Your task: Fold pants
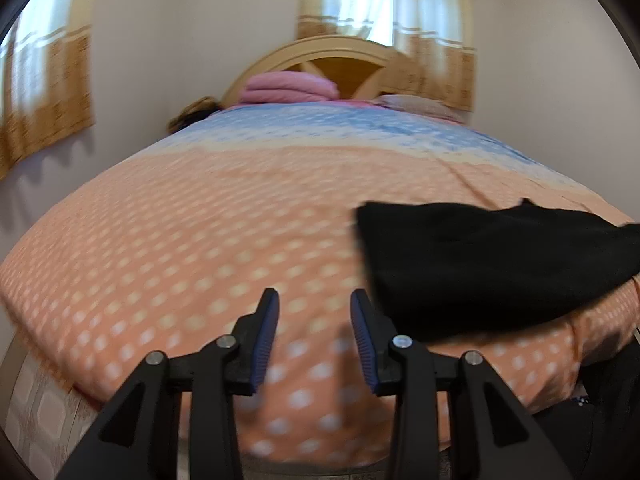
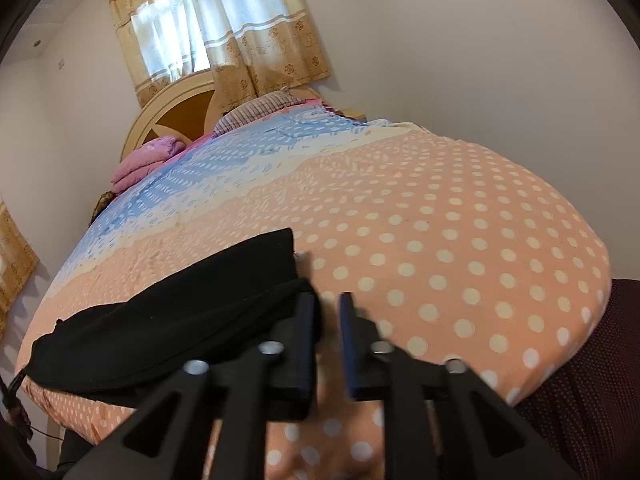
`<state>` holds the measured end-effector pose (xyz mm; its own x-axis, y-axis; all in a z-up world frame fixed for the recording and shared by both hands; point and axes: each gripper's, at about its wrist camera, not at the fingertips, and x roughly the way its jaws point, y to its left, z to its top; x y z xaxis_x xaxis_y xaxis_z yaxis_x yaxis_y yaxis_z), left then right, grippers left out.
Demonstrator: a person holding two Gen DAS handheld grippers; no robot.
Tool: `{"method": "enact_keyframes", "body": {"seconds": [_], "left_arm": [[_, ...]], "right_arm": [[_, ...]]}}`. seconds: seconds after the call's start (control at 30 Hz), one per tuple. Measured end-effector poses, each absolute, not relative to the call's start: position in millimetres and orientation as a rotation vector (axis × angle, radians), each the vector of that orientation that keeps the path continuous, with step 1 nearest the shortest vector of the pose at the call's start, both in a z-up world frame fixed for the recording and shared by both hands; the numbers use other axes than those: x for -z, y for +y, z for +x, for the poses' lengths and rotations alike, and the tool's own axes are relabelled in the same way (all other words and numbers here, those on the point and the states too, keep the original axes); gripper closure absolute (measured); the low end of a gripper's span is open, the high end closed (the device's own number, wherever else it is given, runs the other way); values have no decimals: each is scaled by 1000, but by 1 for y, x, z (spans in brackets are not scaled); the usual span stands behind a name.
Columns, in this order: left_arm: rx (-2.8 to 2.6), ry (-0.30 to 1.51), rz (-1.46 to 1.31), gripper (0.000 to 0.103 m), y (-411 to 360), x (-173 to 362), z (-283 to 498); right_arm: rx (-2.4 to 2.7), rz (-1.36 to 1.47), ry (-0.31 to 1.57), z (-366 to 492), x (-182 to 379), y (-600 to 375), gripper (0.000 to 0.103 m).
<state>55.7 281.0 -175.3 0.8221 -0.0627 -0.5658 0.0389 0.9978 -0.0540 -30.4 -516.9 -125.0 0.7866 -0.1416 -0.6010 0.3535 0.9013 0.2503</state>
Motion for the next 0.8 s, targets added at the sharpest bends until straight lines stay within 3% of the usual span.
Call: {"method": "enact_keyframes", "body": {"seconds": [0.07, 0.33, 0.57, 0.8], "left_arm": [[7, 616, -79, 63, 296, 179, 53], [-6, 619, -149, 63, 298, 164, 54], [110, 685, -153, 63, 261, 140, 102], [157, 805, -182, 65, 245, 152, 154]], "right_arm": [[299, 359, 607, -34, 124, -517, 64], [363, 331, 565, -45, 109, -504, 63], [307, 247, 510, -34, 84, -462, 63], [260, 210, 529, -15, 90, -438, 62]]}}
